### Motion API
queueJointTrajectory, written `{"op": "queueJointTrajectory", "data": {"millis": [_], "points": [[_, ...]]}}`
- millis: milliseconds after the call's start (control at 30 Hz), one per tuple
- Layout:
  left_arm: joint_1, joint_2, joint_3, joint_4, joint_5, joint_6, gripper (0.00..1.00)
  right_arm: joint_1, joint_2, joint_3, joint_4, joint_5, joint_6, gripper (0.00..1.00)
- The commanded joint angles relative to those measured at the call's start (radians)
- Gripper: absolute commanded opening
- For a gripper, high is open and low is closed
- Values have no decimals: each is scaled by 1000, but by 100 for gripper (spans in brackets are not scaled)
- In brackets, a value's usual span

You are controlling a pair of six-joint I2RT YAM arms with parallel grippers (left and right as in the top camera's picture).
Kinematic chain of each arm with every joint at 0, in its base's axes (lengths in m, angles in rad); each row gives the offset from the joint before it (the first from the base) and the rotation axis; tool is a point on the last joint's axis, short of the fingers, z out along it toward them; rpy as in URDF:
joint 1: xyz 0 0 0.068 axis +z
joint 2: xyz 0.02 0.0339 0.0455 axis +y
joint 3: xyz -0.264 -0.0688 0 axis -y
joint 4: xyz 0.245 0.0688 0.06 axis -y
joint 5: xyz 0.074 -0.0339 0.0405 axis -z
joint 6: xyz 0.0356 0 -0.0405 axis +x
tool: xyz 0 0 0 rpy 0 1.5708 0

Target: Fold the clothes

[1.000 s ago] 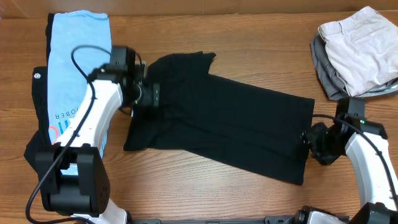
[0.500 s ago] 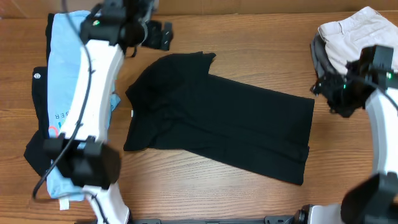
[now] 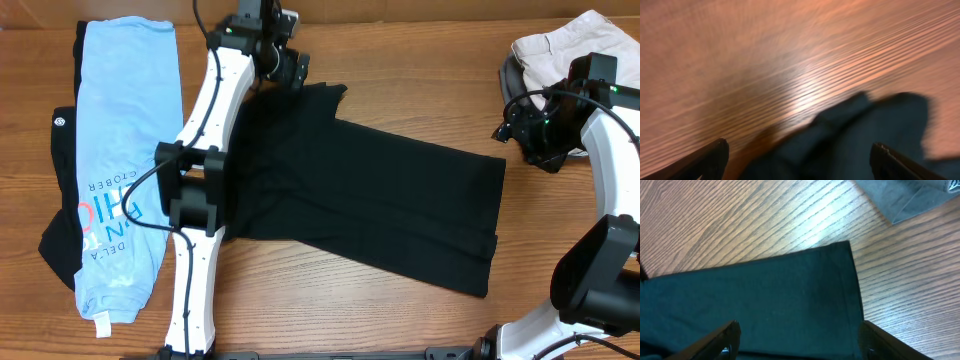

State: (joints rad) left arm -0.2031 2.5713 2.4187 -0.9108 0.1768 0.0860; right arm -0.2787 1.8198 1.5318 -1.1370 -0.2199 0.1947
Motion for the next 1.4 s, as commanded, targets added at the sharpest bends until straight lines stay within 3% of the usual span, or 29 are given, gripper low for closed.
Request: {"op": "queueJointTrajectory", "data": {"millis": [0,133,333,367,500,533,767,800,867,900,933,1033,1167,1367], "points": [[-19,58,33,19,-92,25,93,5,-3,31,5,10,-17,78],[-28,91,33,51,-99,26,92,5,-3,31,6,10,-17,77],[-47,113,33,64,-108,27,75,5,-3,31,6,28,-16,76],[-50,117,33,63,-109,27,69,5,-3,31,6,28,-16,75],[-53,124,29,58,-110,26,16,5,-3,31,6,28,-16,74],[-53,124,29,57,-111,26,13,5,-3,31,6,28,-17,74],[-50,124,29,55,-162,16,10,5,-3,30,6,28,-17,74],[-48,124,29,58,-163,16,17,5,-3,30,5,28,-17,74],[-47,124,30,59,-161,16,38,5,-3,29,5,28,-17,75],[-46,124,30,56,-161,16,55,5,-3,29,5,27,-17,75],[-46,124,29,51,-161,16,63,5,-3,28,5,27,-17,75],[-45,132,29,43,-160,16,75,12,-2,27,6,28,-17,78],[-45,146,29,40,-151,16,74,34,1,27,13,34,-16,79],[-52,150,29,-4,-100,16,38,55,4,27,20,70,-16,79]]}}
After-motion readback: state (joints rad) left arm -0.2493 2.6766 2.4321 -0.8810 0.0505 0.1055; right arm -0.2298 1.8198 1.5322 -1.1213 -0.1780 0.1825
